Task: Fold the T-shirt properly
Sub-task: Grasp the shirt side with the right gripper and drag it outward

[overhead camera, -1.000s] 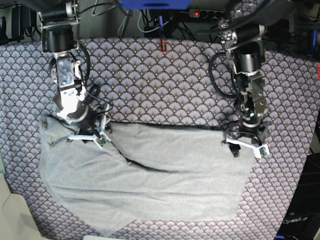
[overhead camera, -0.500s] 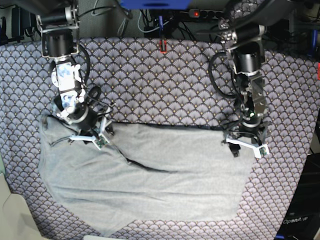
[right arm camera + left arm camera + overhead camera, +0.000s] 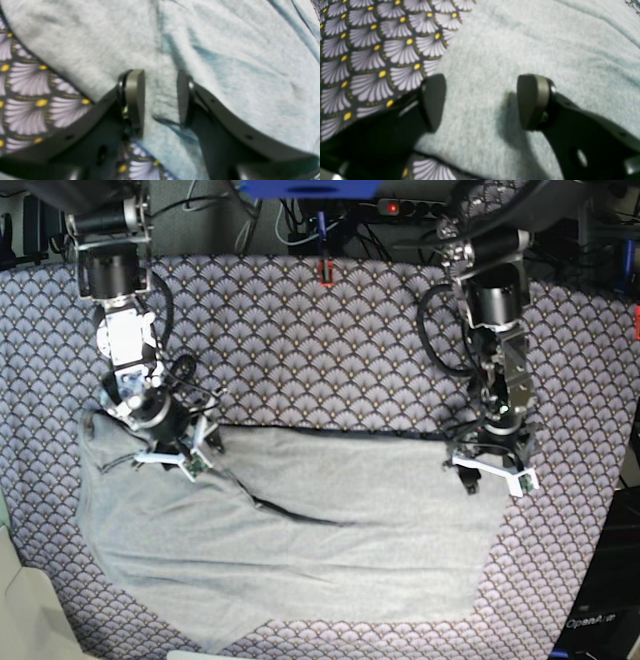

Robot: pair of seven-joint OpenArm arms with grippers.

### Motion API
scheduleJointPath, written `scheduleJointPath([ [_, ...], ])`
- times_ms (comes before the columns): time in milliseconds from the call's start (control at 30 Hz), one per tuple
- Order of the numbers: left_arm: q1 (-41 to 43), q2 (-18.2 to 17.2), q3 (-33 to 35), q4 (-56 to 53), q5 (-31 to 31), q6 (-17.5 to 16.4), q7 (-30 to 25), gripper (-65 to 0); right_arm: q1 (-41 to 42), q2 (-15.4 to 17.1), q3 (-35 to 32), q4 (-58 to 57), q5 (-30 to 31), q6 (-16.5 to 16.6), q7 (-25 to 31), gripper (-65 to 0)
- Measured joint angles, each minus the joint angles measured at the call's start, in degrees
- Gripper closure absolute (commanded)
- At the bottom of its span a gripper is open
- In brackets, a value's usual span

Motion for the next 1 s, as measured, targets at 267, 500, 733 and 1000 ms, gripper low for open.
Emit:
scheduleJointPath([
  [267,0.00,0.00,0.00,0.00,0.00,-0.02,0.00,-43.2,2.16,1.01,0.00,-3.06,0.46,0.17,0.28,-13.6],
  [500,0.00,0.00,0.00,0.00,0.00,-0.02,-0.02,-43.2,2.05,1.25,-0.02,-3.10,0.44,0.17,0.24,-1.3],
  [733,0.00,0.00,0.00,0.00,0.00,0.00,0.00,-43.2,2.54,1.36,-0.11,-0.81,-1.55,0.20,-2.32,0.0],
  [1000,0.83,0.02,0.04,0.63,0.04,-0.07,-0.50,-43.2,8.07,2.27,-0.35,1.70,-1.60,0.50,-2.86,-0.3],
])
